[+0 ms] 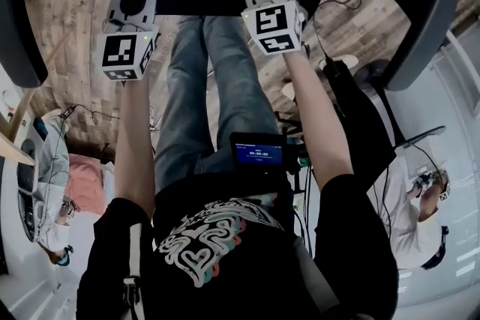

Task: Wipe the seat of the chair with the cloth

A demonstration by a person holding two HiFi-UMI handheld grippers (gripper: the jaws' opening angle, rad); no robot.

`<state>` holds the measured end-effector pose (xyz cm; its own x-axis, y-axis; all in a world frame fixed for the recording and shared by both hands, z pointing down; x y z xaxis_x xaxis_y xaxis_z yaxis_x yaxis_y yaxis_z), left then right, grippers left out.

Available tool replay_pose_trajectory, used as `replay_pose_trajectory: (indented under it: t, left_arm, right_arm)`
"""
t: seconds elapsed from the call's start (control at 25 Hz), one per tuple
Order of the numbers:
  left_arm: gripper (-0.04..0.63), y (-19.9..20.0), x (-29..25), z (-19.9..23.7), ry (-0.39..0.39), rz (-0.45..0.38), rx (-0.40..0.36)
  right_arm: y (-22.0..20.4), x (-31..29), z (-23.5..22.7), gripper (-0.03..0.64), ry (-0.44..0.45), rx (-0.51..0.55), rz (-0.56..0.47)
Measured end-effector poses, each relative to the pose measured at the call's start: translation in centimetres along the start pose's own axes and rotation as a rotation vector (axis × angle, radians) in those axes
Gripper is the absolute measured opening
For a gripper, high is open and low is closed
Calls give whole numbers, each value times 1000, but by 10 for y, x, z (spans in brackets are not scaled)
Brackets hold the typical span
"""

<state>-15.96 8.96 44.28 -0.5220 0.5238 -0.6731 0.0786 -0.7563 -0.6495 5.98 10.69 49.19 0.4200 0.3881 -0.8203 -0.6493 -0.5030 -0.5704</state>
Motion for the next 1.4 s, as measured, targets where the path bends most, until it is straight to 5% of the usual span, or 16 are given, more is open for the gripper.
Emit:
replay_pose_trajectory:
  t: [0.68,1.4]
  left_arm:
    - [2,-4,14,18,60,19,93]
    - [2,-5,17,30,79,17,111]
  right_arm:
    - [47,-36,12,57,125,132,-26]
    - [73,-56,19,57,145,159,-63]
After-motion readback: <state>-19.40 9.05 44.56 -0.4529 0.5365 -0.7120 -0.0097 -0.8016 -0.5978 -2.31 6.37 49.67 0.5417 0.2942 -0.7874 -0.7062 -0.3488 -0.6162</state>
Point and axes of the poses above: the fingertips, and each gripper's own axes: x backward along the fingers, z to its left, y out of its top, the point moved 5 cm from there along x, backward along the fingers, and after that the axes turned 13 degrees about x, right-handed, at the moved point
